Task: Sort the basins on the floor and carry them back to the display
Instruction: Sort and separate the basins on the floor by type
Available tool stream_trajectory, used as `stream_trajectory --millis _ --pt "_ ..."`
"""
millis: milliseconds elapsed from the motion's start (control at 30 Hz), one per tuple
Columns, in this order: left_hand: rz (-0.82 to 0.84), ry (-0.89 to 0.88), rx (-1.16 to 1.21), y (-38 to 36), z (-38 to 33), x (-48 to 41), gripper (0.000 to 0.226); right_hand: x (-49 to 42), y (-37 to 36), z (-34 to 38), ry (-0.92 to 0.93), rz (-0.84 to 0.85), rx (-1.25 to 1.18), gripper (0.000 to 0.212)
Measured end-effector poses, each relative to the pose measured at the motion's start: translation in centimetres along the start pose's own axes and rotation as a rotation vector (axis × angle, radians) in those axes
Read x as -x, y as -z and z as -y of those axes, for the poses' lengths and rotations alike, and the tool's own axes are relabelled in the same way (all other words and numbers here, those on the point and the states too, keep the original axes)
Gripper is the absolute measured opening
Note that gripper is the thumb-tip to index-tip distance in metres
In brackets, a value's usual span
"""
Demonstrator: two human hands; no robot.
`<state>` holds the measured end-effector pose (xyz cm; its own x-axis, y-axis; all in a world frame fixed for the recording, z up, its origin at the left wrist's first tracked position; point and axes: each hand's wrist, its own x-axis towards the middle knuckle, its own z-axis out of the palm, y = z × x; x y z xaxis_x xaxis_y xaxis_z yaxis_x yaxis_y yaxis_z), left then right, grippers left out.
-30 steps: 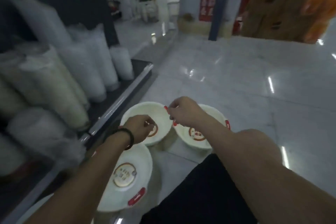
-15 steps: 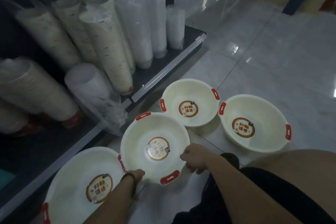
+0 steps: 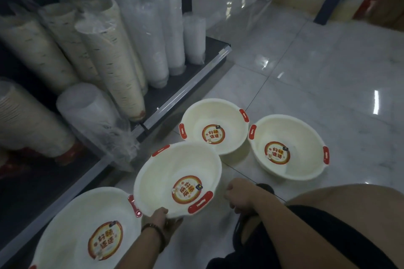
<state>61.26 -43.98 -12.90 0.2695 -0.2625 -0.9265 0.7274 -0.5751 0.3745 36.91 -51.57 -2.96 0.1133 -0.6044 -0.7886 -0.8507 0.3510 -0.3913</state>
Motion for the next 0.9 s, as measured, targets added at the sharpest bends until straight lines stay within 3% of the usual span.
stream_trajectory --millis 133,300,467,567,700,800,900 --pt "0.132 -0.040 0.065 -1.9 2.1 6.4 0.024 1.2 0.6 -0.5 0.006 -0.100 -0.255 0.057" --pt "0.317 -0.078 0.083 -4.9 4.0 9.5 0.031 4.0 1.1 -1.2 0.041 -0.248 -0.646 0.060" --pt "0.590 -0.090 -0.068 -9.9 4.3 13.1 0.037 6.7 2.5 -1.5 -0.041 -0.604 -1.080 0.079" --pt "0.686 -0.127 -0.269 -12.4 3.3 15.5 0.039 8.1 5.7 -3.2 -0.022 -0.839 -1.098 0.063" --pt "0.660 -0.318 -0.451 -16.1 0.2 18.2 0.044 11.5 12.9 -7.4 -0.027 -1.037 -1.080 0.043" --pt "0.692 -0.473 -0.460 -20.5 -2.9 20.6 0.049 13.0 17.7 -11.5 -0.053 -1.129 -1.072 0.047" --pt "0.710 -0.627 -0.582 -26.1 -5.2 23.1 0.047 14.4 21.9 -14.2 -0.008 -1.181 -1.093 0.024"
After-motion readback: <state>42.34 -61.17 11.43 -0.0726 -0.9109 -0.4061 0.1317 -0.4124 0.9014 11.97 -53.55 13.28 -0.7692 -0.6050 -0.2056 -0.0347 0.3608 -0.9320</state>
